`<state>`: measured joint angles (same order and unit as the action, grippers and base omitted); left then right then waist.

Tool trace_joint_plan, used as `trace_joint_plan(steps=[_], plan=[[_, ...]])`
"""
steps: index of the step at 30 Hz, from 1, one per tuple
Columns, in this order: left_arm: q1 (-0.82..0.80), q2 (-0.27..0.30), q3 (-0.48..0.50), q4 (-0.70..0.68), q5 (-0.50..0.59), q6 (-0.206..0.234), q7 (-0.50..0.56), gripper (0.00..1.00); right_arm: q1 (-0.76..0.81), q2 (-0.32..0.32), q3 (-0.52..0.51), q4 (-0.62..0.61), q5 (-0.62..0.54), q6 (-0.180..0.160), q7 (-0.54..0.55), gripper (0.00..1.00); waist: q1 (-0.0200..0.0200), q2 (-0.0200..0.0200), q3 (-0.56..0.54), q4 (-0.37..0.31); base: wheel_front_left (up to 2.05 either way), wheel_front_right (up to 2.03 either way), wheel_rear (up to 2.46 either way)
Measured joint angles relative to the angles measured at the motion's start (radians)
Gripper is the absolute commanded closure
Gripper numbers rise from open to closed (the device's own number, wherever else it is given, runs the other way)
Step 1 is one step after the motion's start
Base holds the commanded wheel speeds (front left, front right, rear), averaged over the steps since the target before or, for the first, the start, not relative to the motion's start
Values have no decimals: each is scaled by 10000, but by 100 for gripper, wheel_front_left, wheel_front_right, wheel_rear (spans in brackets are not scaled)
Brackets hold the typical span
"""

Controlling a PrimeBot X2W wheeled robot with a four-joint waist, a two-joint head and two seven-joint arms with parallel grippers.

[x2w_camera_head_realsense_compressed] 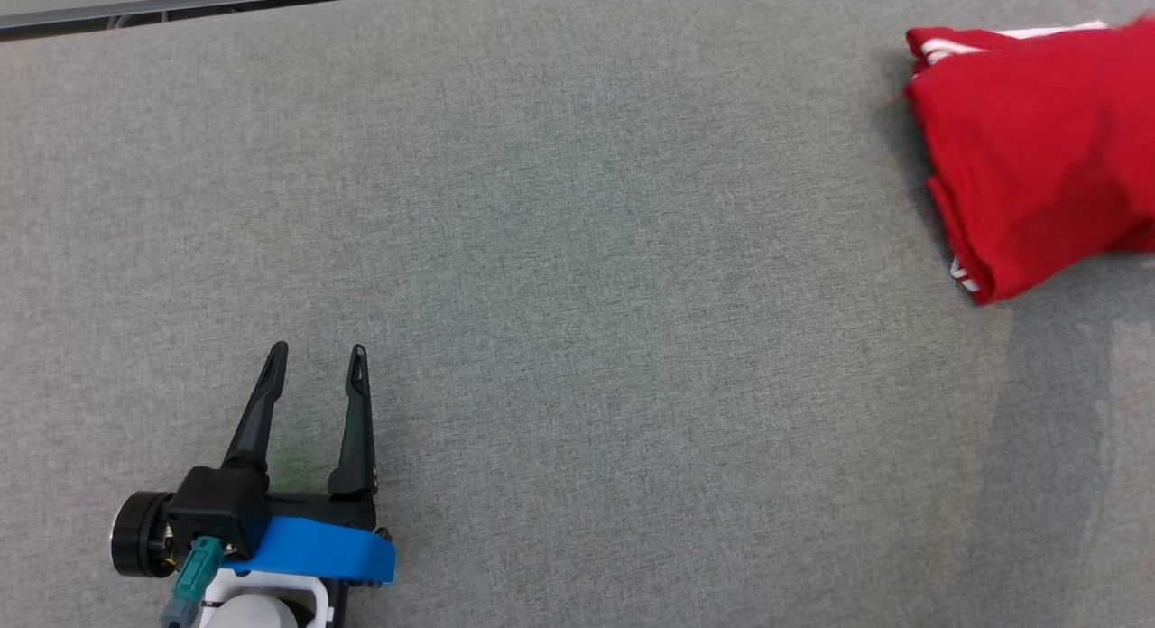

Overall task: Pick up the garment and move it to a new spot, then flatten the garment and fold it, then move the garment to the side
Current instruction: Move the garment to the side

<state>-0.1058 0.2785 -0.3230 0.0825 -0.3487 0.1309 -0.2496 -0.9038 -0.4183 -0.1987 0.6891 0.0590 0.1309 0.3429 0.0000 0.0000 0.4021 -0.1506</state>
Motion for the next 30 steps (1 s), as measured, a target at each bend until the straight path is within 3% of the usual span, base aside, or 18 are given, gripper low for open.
trace_joint_plan(steps=[6,18,30], plan=[[-65,0,-8,35,42,0,-35,0,49,408,40,-69,-226,0,-219,0,0,0,24,17,0,0,0],[-128,-295,460,130,-510,-94,-98,0,286,1016,1779,-721,6,0,-1998,0,0,0,-1049,385,0,0,0],[719,-520,1569,604,-1204,-196,-121,0,2650,3018,1835,-825,-71,0,-4771,0,-2,0,-2679,997,0,0,0]])
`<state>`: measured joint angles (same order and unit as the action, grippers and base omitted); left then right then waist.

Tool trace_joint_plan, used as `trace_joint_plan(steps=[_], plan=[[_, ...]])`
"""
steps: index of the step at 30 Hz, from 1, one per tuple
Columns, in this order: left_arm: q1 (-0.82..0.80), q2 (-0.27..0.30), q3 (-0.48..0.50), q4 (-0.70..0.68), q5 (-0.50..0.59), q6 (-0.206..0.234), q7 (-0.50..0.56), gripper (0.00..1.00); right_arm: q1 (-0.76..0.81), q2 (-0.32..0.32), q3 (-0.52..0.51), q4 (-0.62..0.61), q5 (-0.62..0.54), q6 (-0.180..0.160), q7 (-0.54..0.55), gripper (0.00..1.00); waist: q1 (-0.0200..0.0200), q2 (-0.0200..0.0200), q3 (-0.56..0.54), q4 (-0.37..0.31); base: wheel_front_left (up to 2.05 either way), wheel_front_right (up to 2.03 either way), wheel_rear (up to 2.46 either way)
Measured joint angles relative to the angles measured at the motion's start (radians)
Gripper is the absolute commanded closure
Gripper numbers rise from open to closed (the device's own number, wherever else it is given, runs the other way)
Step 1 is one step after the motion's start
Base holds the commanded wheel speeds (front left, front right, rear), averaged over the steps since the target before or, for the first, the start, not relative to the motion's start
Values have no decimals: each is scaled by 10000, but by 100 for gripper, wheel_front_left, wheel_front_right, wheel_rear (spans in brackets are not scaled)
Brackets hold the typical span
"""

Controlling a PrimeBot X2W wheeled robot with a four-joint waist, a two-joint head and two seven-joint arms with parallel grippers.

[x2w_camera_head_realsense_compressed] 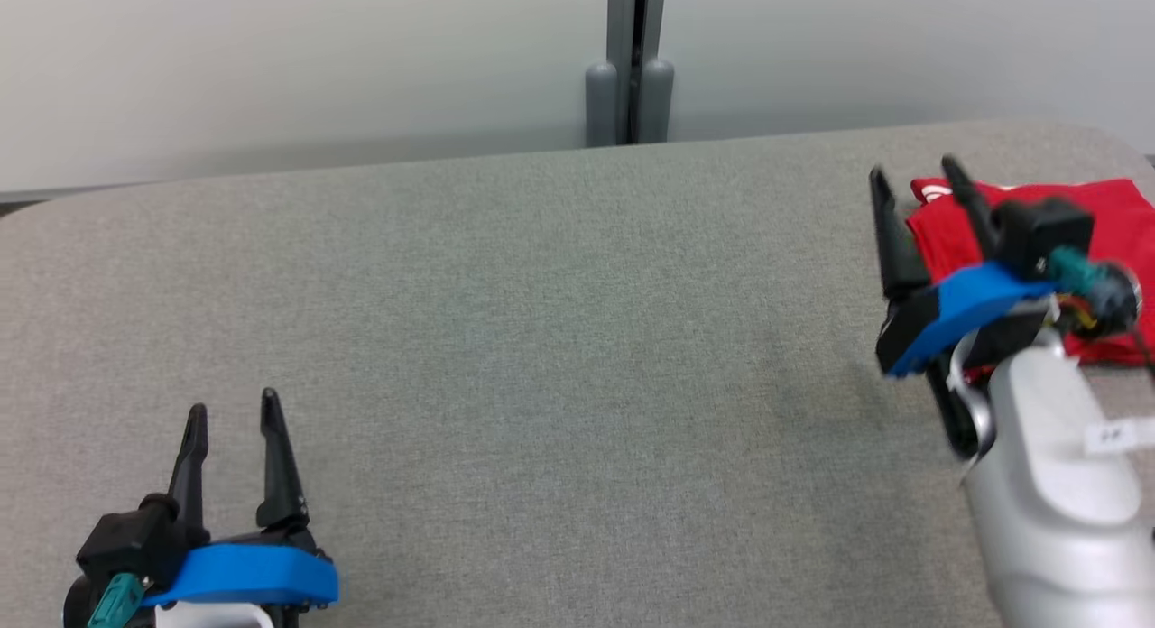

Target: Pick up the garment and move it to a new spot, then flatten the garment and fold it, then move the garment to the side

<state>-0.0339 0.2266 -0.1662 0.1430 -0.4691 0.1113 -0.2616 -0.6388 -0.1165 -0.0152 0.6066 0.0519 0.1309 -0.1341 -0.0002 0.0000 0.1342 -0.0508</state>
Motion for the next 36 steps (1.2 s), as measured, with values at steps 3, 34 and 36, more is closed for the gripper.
trace_joint_plan(steps=[3,34,36], plan=[[227,-90,150,174,-146,21,0,0,846,437,-263,-196,-69,0,-470,0,0,0,-285,85,0,0,0],[1182,-138,-738,911,-48,-238,140,0,5424,662,1285,-2196,1183,-2,-1258,0,2,0,-1230,386,0,0,0],[1182,-138,-738,909,-58,-240,140,0,5421,662,1237,-2184,1177,-2,-1258,0,1,0,-1227,372,0,0,0]])
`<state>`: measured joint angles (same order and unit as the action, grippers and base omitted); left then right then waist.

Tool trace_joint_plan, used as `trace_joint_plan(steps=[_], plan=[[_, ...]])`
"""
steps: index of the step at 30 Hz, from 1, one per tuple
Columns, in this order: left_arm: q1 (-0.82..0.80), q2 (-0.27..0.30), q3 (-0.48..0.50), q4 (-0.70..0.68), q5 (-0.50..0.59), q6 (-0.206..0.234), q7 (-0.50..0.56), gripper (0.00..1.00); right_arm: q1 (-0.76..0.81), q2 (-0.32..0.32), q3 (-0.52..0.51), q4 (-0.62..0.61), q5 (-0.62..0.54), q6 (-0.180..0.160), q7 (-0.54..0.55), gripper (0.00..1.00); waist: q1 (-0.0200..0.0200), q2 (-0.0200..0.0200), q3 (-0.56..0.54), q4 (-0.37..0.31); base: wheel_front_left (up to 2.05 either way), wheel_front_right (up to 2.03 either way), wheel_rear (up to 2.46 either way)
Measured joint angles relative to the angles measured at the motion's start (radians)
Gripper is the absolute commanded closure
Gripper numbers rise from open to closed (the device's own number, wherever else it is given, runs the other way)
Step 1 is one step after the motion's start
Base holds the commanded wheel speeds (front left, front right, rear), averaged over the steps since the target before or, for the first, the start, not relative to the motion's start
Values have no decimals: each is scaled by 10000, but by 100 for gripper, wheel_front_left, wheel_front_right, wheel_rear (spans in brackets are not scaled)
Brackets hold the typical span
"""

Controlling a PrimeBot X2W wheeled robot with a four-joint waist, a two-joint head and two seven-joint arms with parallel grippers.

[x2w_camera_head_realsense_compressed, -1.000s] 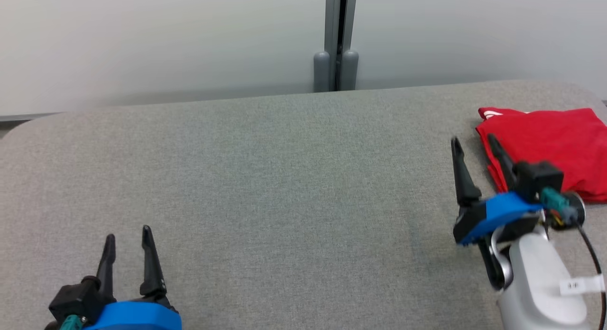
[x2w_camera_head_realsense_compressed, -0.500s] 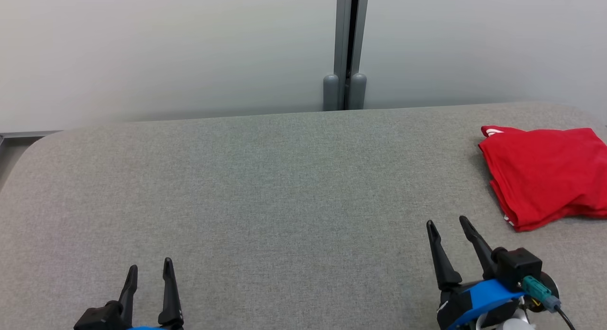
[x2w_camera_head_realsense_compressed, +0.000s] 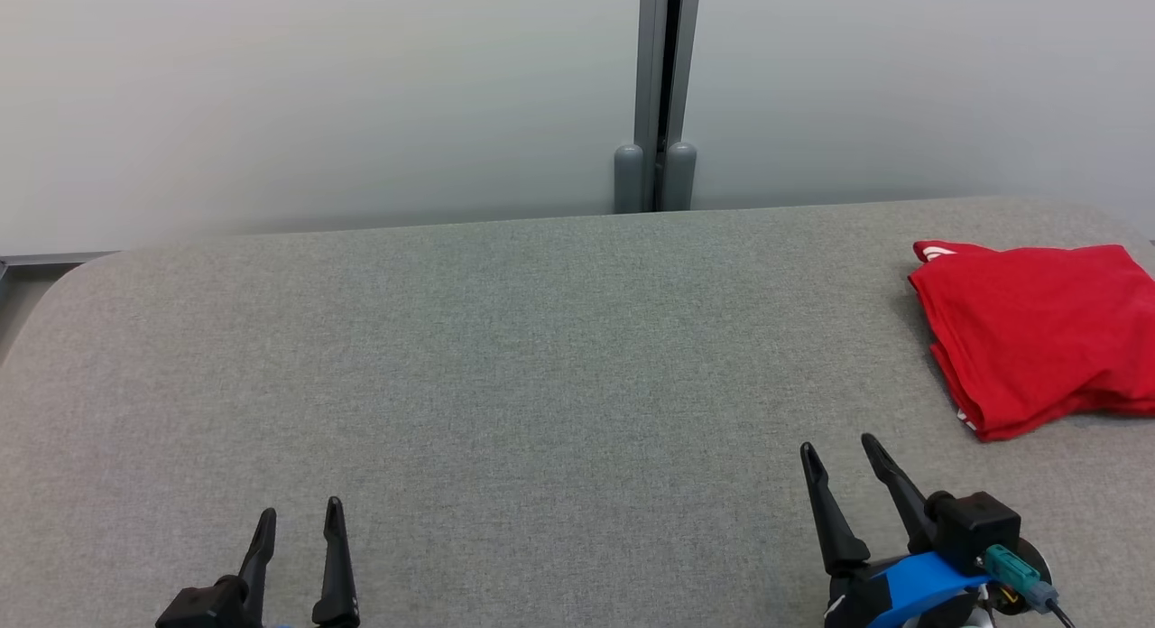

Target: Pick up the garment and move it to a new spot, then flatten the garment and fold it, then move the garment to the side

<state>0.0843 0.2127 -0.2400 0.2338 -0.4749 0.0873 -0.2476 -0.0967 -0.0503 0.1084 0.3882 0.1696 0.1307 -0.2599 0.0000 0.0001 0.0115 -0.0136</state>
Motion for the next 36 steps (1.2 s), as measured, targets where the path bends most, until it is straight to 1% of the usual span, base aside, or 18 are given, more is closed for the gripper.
trace_joint_plan(steps=[9,10,14,16,36], plan=[[0,8,-15,119,-155,-86,13,0,-6,0,-167,67,-13,0,-12,0,0,0,13,11,0,0,0],[5,-17,-17,182,-161,-86,12,100,6,0,-169,132,-12,0,-6,100,0,0,15,9,0,0,0],[163,-148,-36,500,-174,-86,12,100,166,4,-155,470,-4,0,40,100,0,0,15,9,0,0,0],[210,-219,-15,579,-343,-105,92,100,237,6,-174,539,178,0,125,100,0,0,14,9,0,0,0],[-163,-569,838,531,-3145,-627,982,100,227,8,-683,88,3806,0,1020,100,0,-1,-3,30,0,0,0]])
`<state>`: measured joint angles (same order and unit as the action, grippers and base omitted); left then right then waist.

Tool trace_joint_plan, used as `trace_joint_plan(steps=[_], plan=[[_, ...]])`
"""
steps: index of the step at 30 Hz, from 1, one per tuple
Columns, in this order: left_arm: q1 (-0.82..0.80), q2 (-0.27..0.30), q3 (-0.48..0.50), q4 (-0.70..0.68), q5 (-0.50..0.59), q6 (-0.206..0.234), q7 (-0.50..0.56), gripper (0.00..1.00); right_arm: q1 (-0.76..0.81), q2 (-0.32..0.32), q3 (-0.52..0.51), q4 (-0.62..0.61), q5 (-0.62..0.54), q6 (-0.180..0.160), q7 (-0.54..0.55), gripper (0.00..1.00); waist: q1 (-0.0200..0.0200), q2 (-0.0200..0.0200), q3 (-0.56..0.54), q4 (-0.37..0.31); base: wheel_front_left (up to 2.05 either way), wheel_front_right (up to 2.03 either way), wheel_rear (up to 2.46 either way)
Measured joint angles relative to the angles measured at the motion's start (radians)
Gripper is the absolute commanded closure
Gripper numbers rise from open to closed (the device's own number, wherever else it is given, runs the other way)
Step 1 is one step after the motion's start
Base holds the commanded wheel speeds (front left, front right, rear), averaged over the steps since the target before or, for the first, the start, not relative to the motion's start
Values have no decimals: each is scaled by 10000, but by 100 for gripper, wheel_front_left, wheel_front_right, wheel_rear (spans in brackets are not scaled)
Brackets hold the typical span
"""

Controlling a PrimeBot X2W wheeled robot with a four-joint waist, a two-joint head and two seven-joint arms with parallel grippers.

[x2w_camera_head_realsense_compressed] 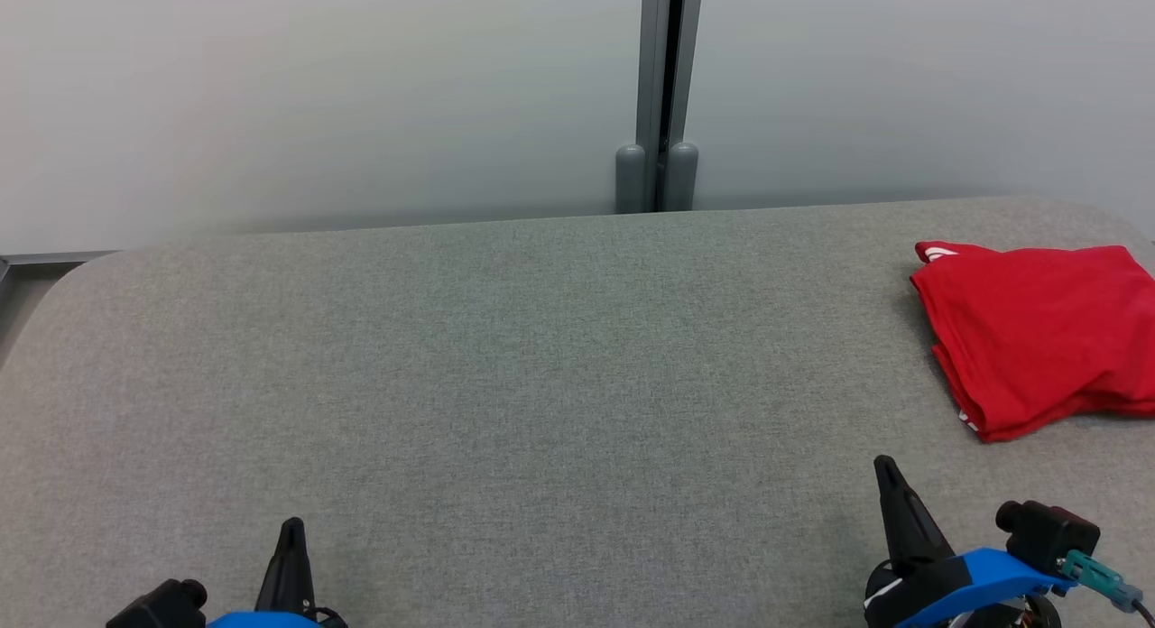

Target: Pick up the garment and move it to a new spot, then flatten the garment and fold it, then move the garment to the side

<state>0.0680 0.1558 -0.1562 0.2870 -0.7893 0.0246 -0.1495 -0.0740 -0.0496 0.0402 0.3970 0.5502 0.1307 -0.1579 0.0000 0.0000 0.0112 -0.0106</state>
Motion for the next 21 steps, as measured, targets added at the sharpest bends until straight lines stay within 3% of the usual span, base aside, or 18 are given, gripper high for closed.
trace_joint_plan(steps=[21], plan=[[-496,-293,788,-119,-2353,-431,750,100,-35,2,-443,-430,3032,0,788,100,0,0,-16,22,0,0,0]])
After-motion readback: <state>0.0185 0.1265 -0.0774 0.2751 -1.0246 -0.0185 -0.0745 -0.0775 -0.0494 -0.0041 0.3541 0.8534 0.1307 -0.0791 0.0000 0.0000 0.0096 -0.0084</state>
